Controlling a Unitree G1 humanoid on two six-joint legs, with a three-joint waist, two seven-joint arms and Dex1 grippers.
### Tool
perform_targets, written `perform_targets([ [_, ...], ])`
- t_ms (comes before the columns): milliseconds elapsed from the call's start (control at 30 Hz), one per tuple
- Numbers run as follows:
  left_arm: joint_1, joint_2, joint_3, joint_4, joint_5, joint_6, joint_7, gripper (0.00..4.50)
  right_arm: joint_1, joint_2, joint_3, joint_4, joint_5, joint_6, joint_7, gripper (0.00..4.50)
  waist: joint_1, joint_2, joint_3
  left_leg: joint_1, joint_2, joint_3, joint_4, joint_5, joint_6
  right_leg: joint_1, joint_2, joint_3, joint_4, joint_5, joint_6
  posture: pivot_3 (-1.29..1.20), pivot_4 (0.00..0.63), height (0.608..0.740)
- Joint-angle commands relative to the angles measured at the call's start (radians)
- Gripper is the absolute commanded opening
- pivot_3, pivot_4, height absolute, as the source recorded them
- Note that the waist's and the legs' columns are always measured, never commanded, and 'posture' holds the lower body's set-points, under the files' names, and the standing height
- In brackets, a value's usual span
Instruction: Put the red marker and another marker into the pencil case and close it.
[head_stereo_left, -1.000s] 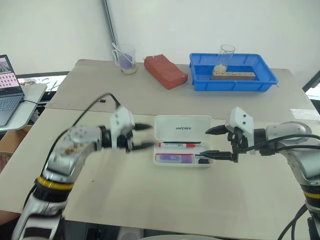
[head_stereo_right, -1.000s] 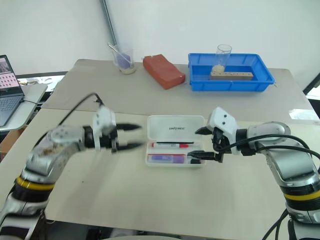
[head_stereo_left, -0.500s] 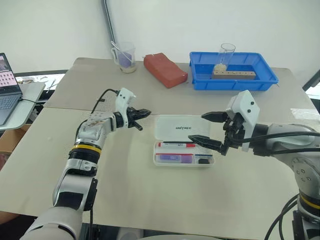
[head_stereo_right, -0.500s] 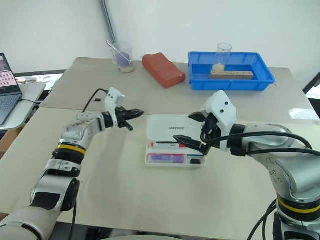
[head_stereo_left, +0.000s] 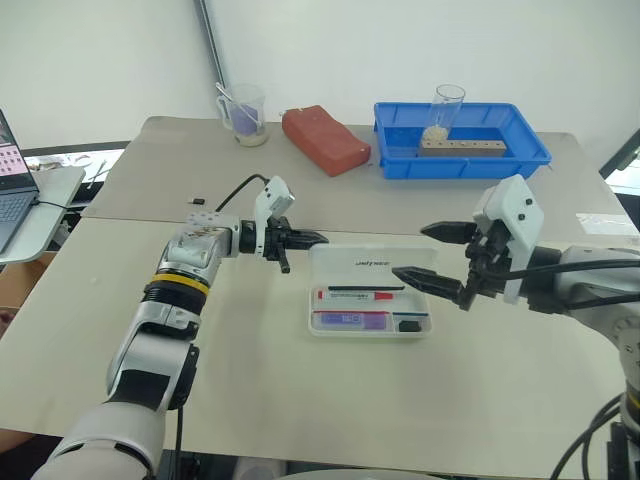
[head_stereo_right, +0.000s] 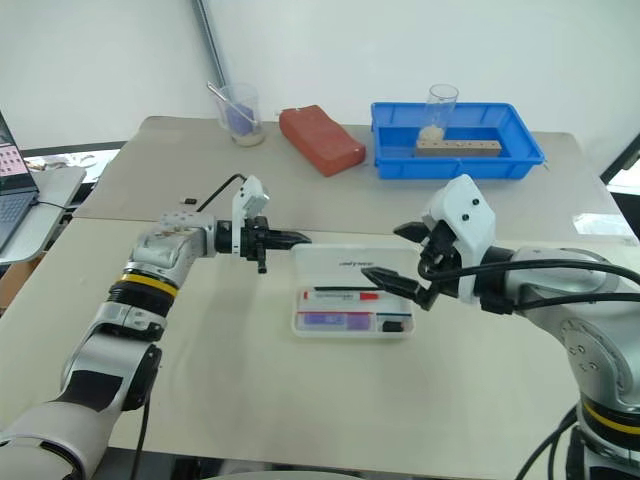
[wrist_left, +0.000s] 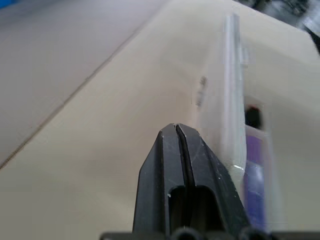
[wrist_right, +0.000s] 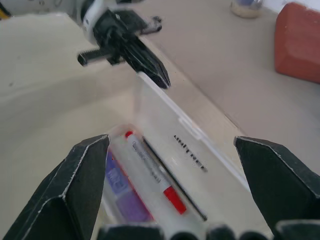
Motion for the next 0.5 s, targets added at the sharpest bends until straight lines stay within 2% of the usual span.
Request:
perform_targets([
  [33, 0.091, 0.040, -0.097, -0.189, 0.047, -0.070, -0.053, 0.07, 0.037, -0.051, -0.027, -0.005, 0.028, -0.018, 0.051, 4.40, 0.000, 0.000, 0.000, 0.000, 0.000, 0.000, 0.000, 0.000, 0.000, 0.000, 0.000, 0.000, 0.000, 0.000, 0.000, 0.00, 0.150, 0.740],
  [133, 0.153, 0.050, -0.155, -0.260, 0.101, -0.135, -0.032, 0.07, 0.080, -0.066, -0.009, 0.000, 0.013, -0.044, 0.058, 4.40, 0.002, 0.000, 0.000, 0.000, 0.001, 0.000, 0.001, 0.000, 0.000, 0.000, 0.000, 0.000, 0.000, 0.000, 0.000, 0.00, 0.150, 0.740],
  [267, 0.185, 0.038, -0.221, -0.240, 0.201, -0.195, 0.039, 0.07, 0.129, -0.047, 0.038, 0.010, -0.028, -0.088, 0.043, 4.40, 0.004, -0.002, 0.001, 0.000, 0.000, 0.000, 0.002, 0.000, 0.000, 0.000, 0.000, 0.000, 0.000, 0.000, 0.000, 0.00, 0.150, 0.740],
  [400, 0.196, 0.030, -0.187, -0.251, 0.193, -0.190, 0.082, 0.07, 0.158, -0.027, 0.067, 0.045, -0.061, -0.136, 0.039, 4.40, 0.003, -0.003, 0.001, 0.000, 0.000, 0.000, 0.002, 0.000, 0.000, 0.001, 0.000, 0.000, 0.000, -0.001, 0.002, 0.00, 0.150, 0.740],
  [500, 0.198, 0.061, -0.081, -0.303, 0.121, -0.167, 0.099, 0.87, 0.175, -0.051, 0.072, 0.096, -0.097, -0.189, 0.076, 4.40, 0.001, -0.003, 0.002, -0.001, 0.001, 0.000, 0.002, 0.000, 0.000, 0.000, 0.000, 0.000, 0.000, -0.001, 0.002, 0.00, 0.150, 0.740],
])
